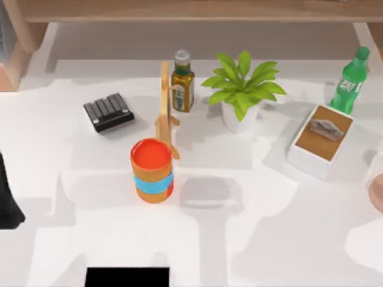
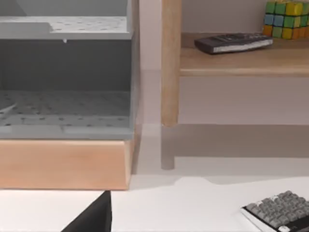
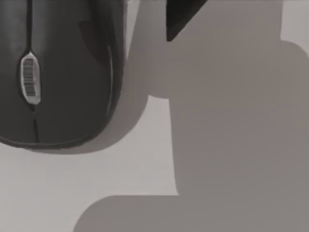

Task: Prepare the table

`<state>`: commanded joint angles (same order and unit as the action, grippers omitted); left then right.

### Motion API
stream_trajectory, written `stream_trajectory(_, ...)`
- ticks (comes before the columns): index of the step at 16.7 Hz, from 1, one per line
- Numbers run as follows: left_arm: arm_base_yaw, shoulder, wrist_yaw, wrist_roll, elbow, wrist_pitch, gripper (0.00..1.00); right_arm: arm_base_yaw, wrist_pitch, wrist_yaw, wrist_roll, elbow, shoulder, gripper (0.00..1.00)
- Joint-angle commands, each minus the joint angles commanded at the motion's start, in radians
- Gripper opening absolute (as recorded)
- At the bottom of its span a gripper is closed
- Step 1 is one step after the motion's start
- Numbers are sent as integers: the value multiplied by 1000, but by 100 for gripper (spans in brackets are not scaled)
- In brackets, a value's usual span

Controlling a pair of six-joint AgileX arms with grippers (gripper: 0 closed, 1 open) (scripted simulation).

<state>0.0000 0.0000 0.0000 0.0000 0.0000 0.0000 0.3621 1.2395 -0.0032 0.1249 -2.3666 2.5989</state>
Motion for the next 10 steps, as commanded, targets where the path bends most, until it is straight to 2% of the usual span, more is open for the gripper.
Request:
stream_trajectory(8, 0, 0, 0, 0, 0, 0, 100, 0, 0, 0, 0, 0, 0, 2)
stream_trajectory(10, 0, 0, 0, 0, 0, 0, 100, 0, 0, 0, 0, 0, 0, 0)
